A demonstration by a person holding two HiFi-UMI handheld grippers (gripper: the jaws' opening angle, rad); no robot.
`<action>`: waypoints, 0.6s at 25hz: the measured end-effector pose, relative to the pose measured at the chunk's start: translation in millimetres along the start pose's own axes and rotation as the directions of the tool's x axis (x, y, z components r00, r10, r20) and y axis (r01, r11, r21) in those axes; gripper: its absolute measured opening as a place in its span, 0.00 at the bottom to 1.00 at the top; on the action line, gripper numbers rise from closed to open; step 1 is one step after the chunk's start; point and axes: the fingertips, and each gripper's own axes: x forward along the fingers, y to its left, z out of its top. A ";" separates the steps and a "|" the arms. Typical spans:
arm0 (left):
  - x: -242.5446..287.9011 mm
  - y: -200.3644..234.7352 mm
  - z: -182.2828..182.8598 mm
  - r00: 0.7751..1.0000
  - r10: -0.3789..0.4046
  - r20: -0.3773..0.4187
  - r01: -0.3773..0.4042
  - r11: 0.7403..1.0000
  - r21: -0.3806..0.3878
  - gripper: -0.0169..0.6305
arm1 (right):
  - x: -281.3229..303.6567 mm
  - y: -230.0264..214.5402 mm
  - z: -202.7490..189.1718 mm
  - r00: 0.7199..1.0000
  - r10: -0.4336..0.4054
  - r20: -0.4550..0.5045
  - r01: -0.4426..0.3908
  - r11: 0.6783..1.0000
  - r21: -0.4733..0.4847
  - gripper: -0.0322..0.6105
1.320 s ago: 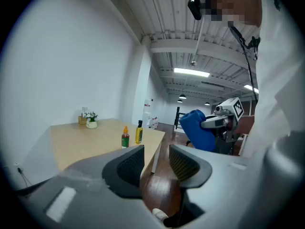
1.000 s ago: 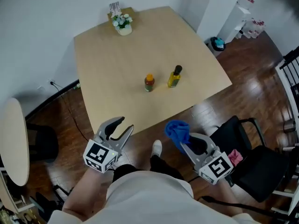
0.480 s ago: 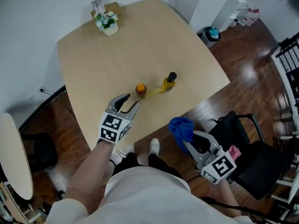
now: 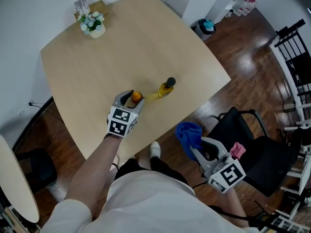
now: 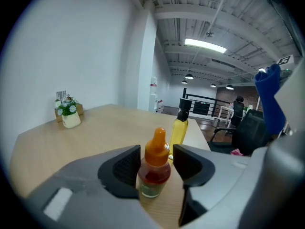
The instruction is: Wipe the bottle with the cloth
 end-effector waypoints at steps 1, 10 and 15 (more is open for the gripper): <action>2.7 -0.8 0.3 1.000 -0.006 -0.002 0.006 1.000 0.005 0.37 | 0.0 -1.5 -0.3 1.000 -0.005 -0.004 0.005 1.000 0.003 0.18; 2.9 -4.6 0.2 0.998 -0.062 -0.018 0.062 0.998 0.018 0.27 | 4.2 -12.9 0.2 1.000 -0.013 -0.008 0.013 1.000 -0.005 0.18; -40.3 -19.7 38.5 0.986 -0.131 0.099 0.136 0.990 -0.039 0.27 | 8.9 -13.2 13.4 0.999 0.017 0.034 -0.016 0.999 -0.029 0.18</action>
